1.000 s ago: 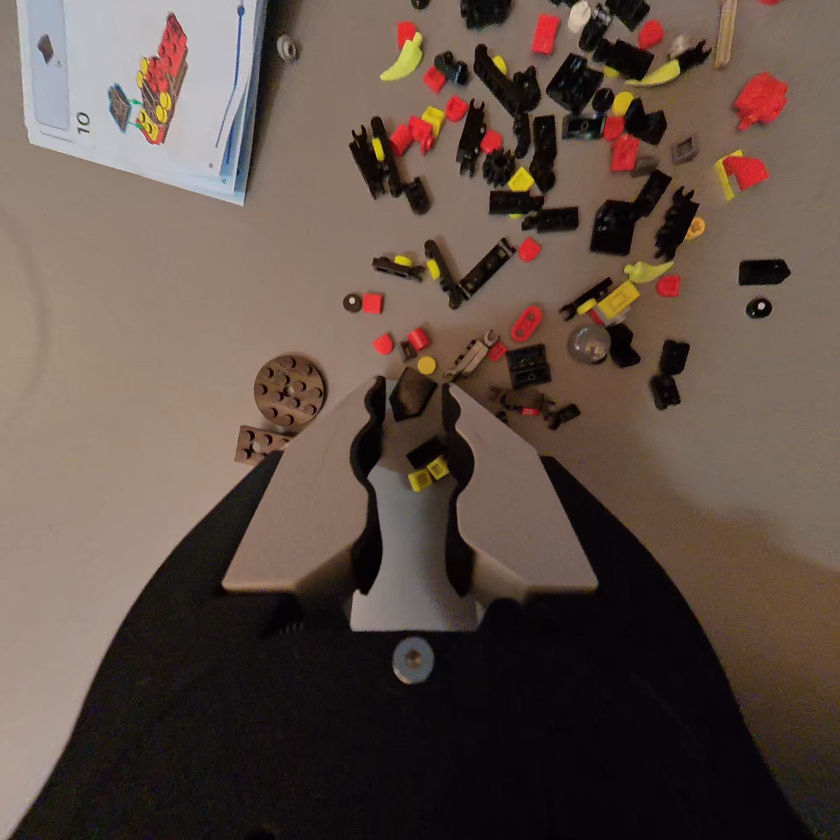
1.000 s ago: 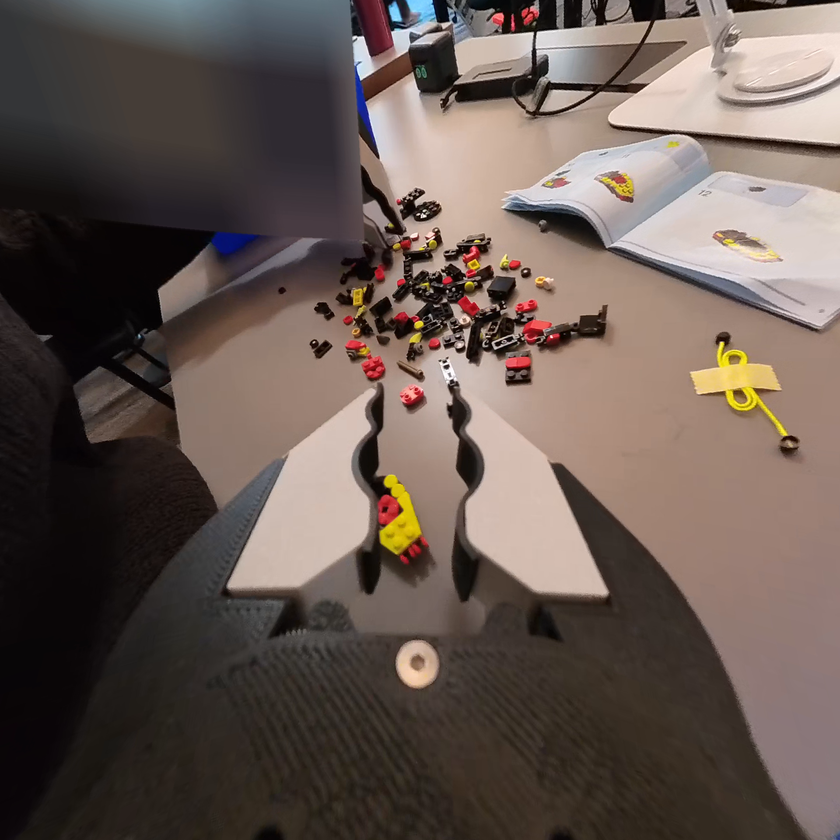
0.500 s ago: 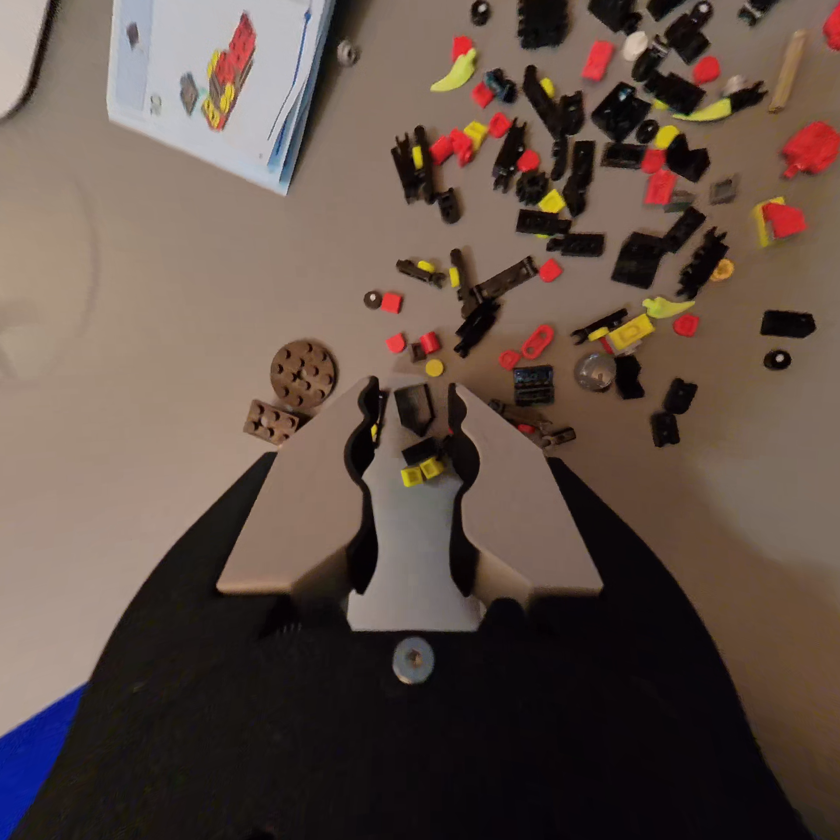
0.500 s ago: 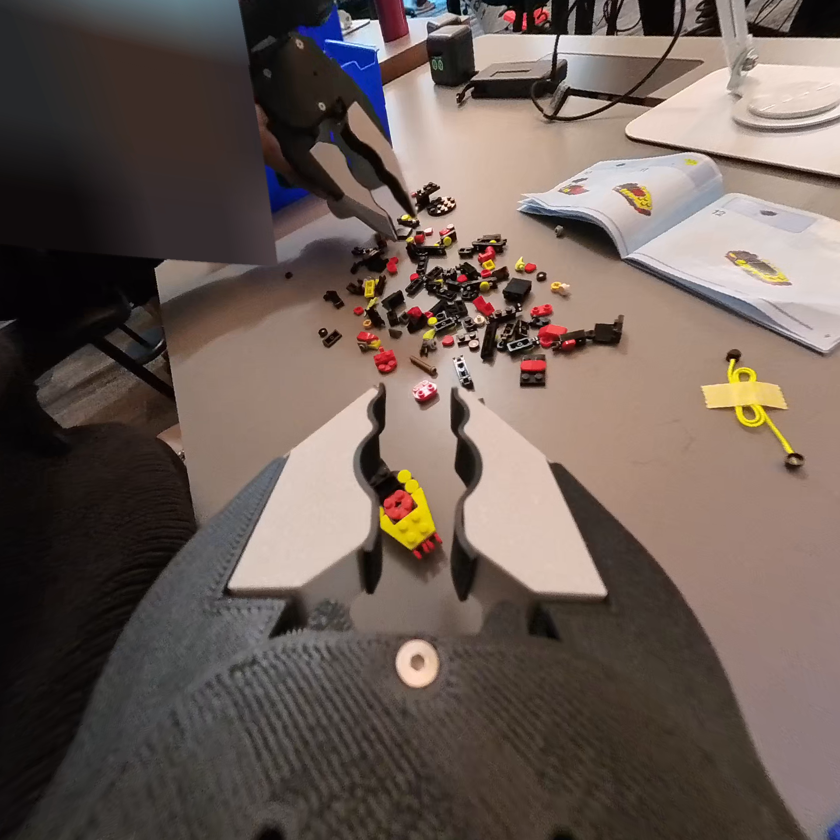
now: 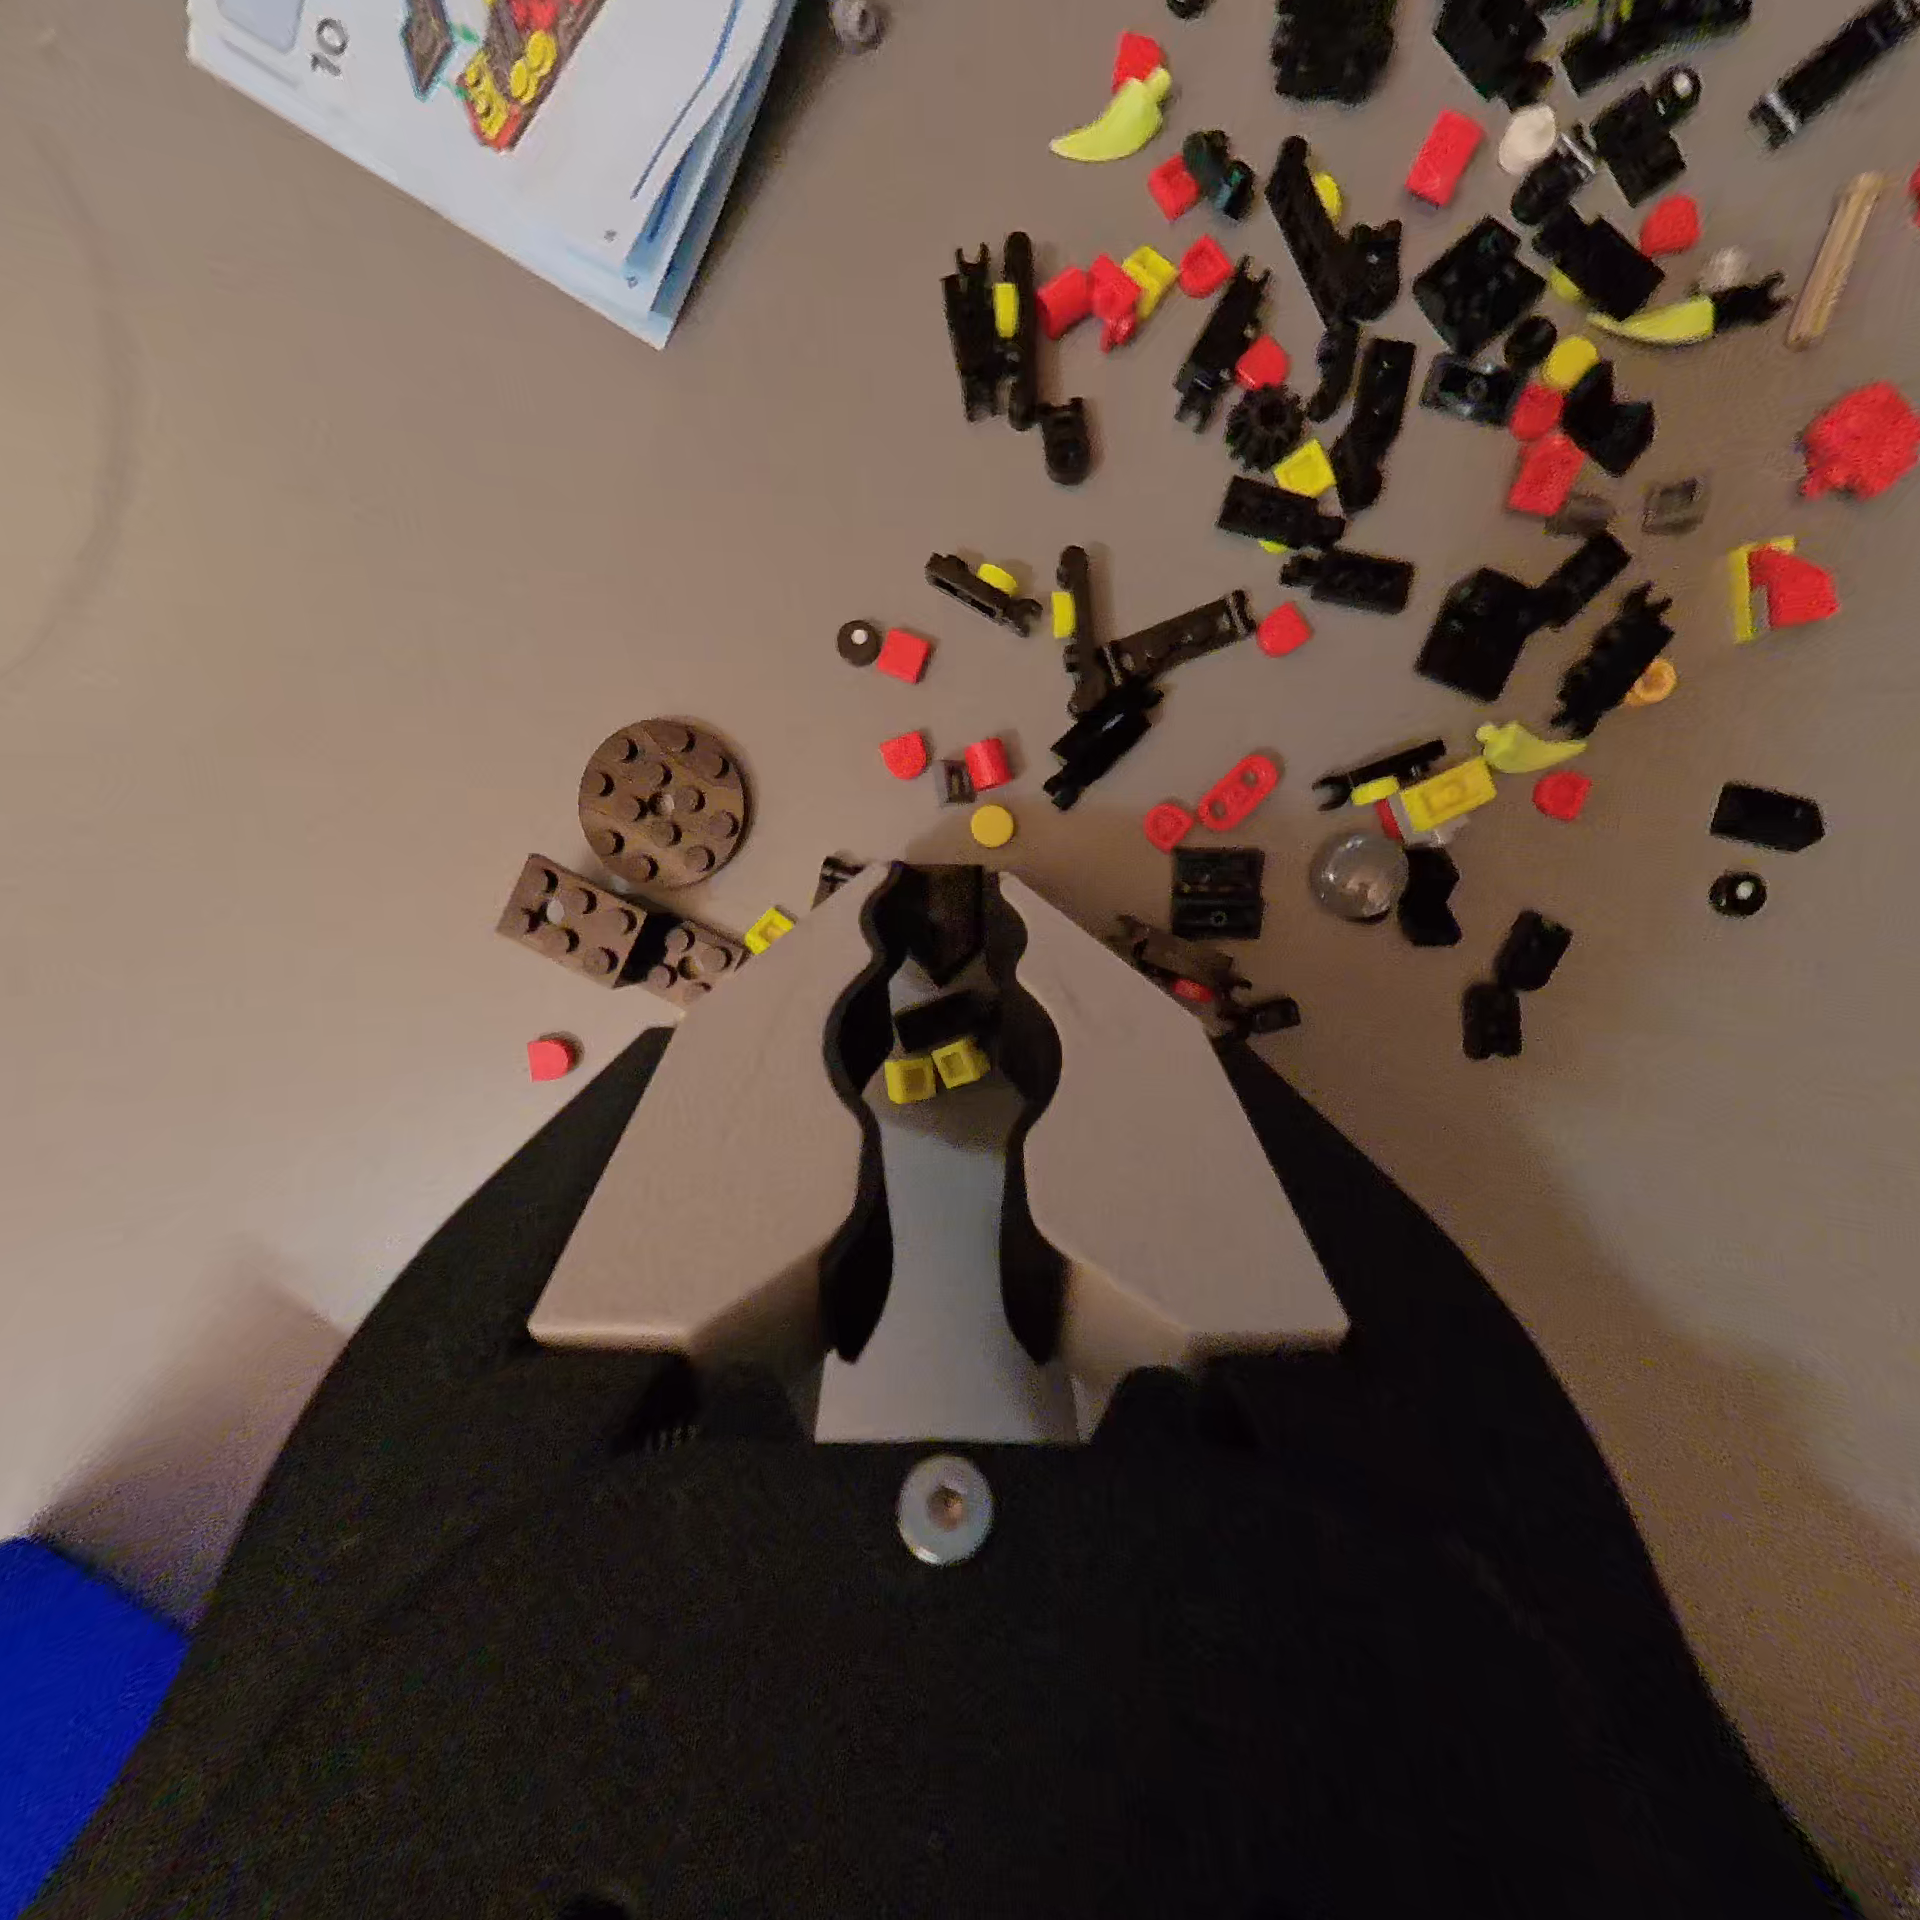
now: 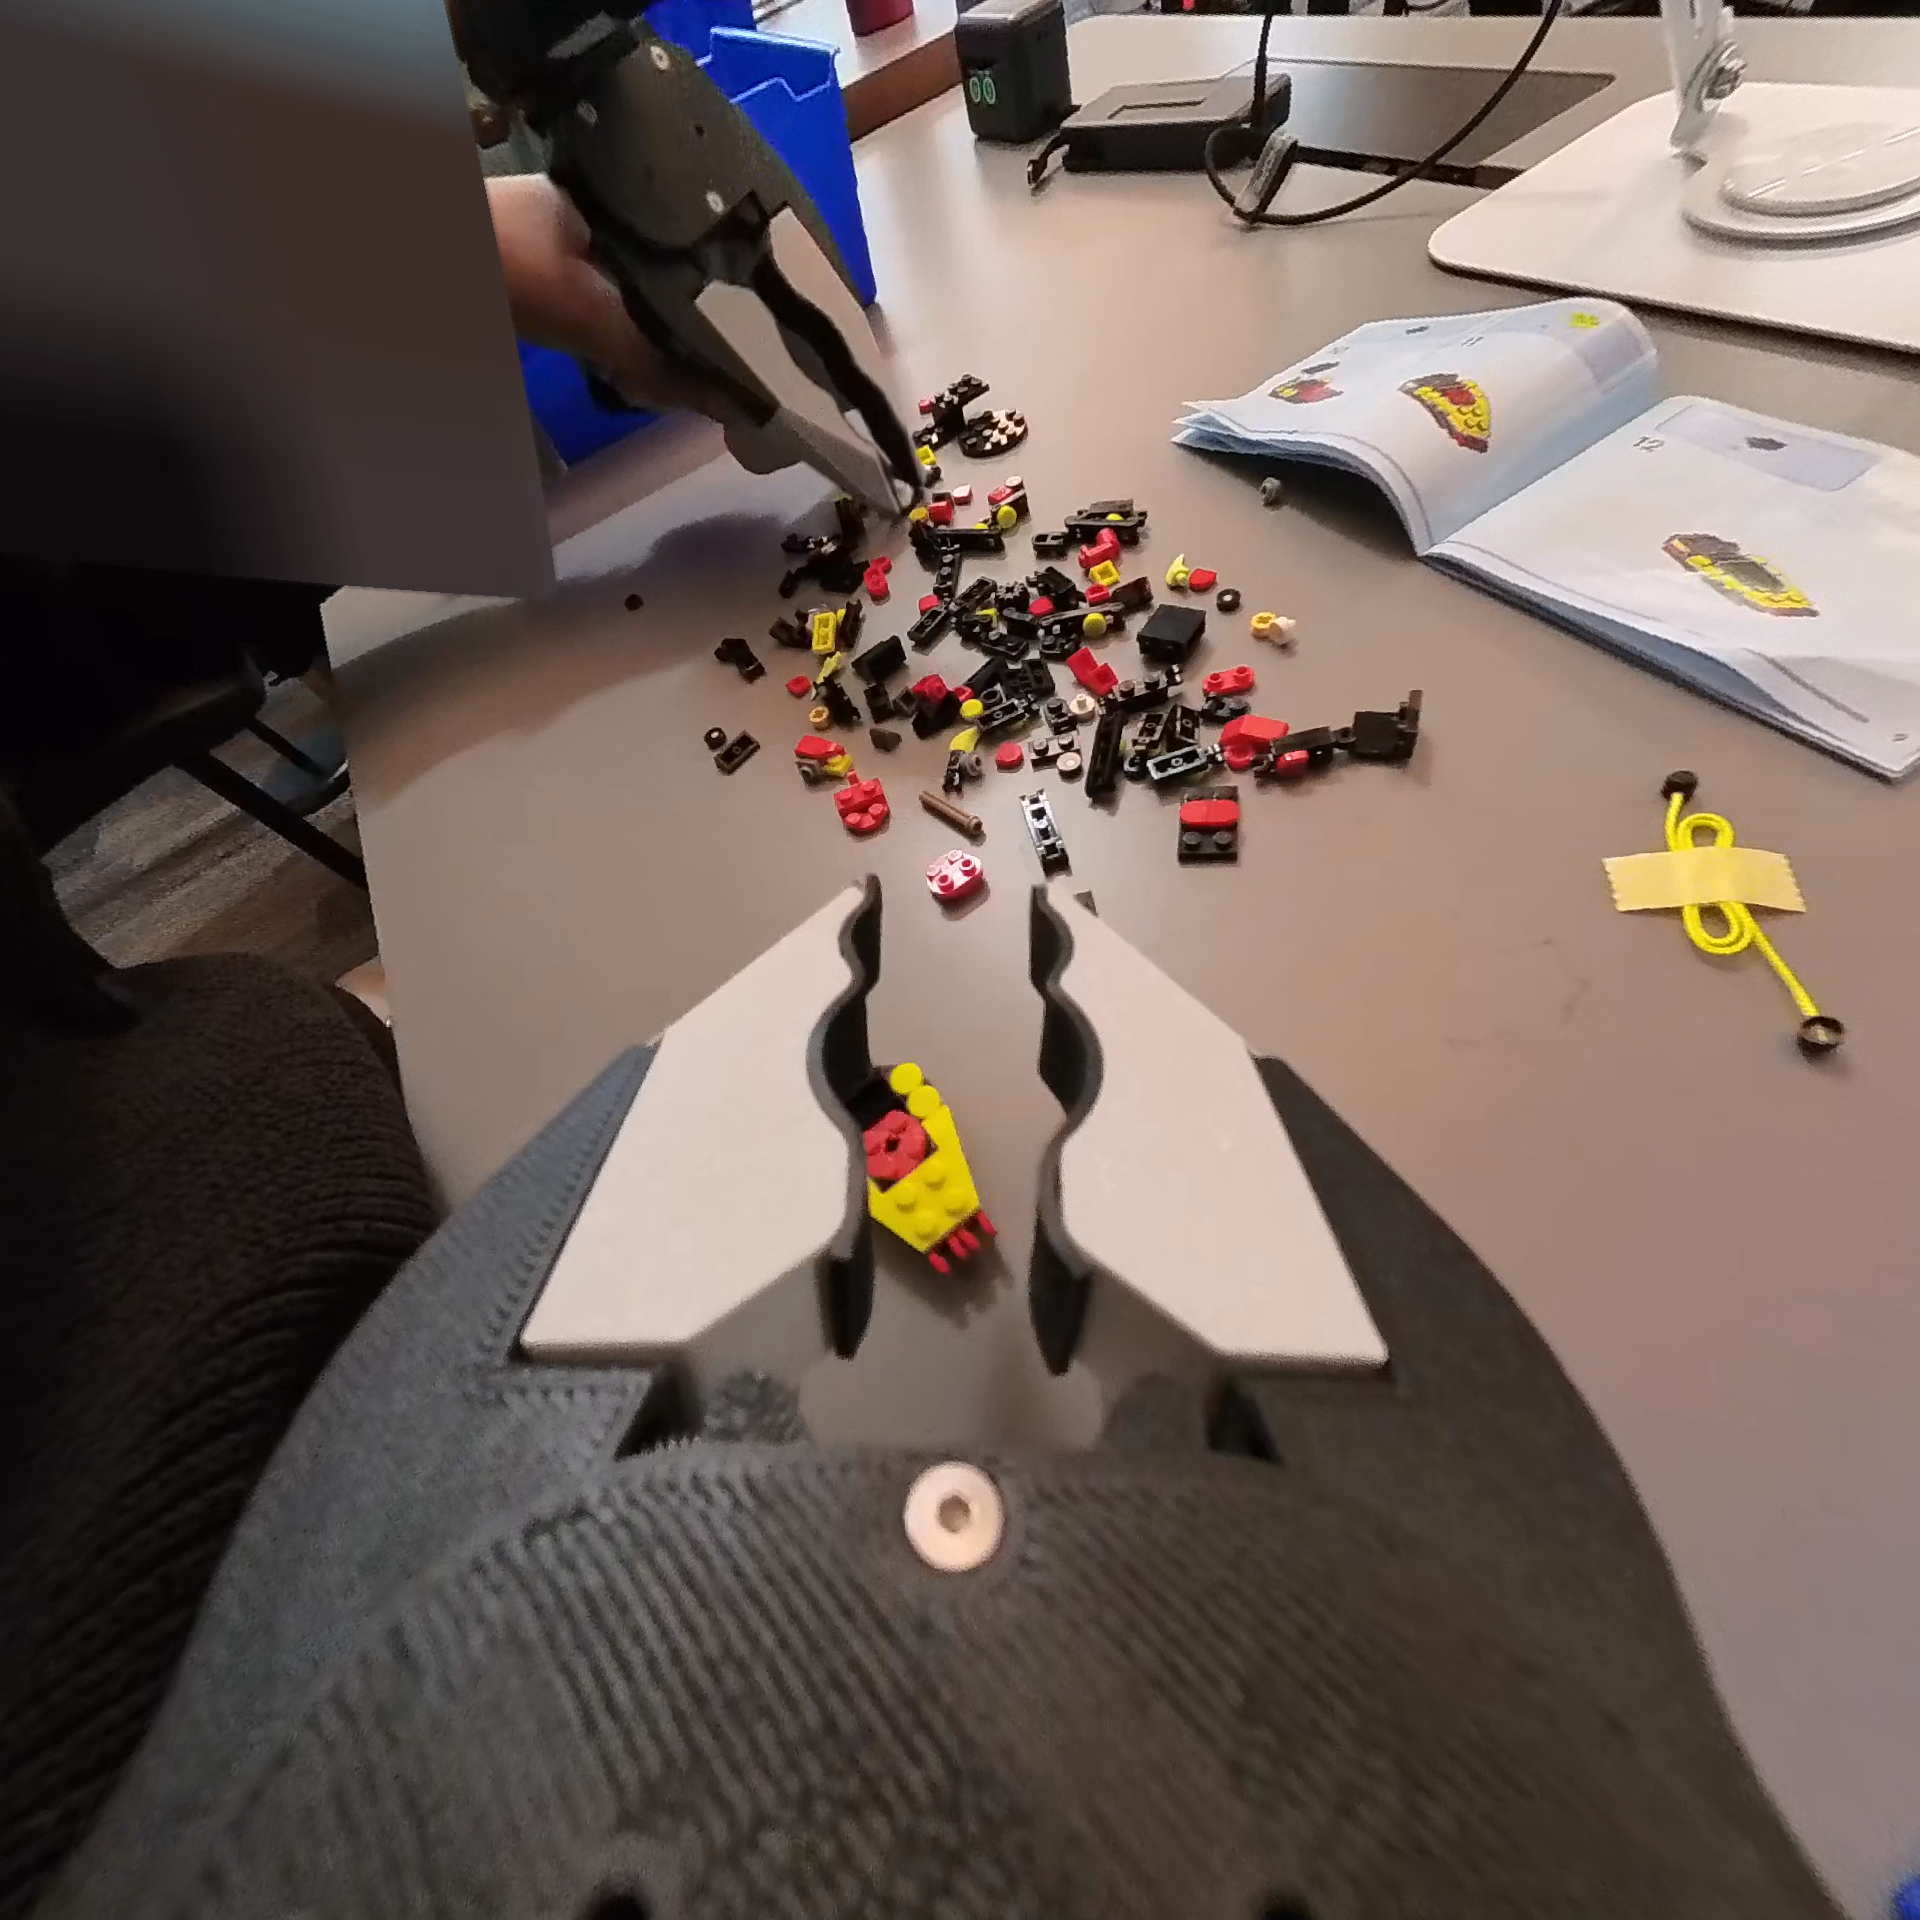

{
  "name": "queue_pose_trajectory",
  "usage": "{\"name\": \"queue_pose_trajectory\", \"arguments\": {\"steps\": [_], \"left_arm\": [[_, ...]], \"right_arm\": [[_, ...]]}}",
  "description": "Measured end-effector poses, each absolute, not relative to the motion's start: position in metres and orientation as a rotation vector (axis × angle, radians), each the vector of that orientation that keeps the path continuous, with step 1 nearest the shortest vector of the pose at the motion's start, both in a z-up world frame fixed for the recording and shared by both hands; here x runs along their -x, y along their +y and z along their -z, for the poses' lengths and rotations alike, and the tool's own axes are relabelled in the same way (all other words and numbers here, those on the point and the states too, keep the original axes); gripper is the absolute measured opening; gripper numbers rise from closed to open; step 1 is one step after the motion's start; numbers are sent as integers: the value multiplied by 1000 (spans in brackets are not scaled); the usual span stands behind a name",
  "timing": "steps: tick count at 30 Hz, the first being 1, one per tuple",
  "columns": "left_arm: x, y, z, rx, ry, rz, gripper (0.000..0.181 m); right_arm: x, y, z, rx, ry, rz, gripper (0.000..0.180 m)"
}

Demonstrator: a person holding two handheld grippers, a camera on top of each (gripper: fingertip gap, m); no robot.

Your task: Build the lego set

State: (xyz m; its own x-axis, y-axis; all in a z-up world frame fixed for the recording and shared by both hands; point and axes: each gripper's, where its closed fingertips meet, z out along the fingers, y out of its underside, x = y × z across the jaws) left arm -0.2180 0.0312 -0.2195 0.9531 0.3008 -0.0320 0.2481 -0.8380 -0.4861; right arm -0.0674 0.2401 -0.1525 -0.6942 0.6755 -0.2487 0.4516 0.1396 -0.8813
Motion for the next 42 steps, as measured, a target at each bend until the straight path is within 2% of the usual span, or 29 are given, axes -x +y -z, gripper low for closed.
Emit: {"name": "queue_pose_trajectory", "arguments": {"steps": [21,28,32,42], "left_arm": [[220,28,219,2535,-634,-141,27],[226,26,220,2485,-710,-132,15],[225,27,220,2488,-702,-140,14],[223,23,212,2481,-714,-206,27]], "right_arm": [[63,240,150,1093,-2214,-1592,28],[63,238,152,1089,-2225,-1568,28],[62,238,153,1084,-2231,-1557,28],[62,238,152,1082,-2228,-1561,27]]}}
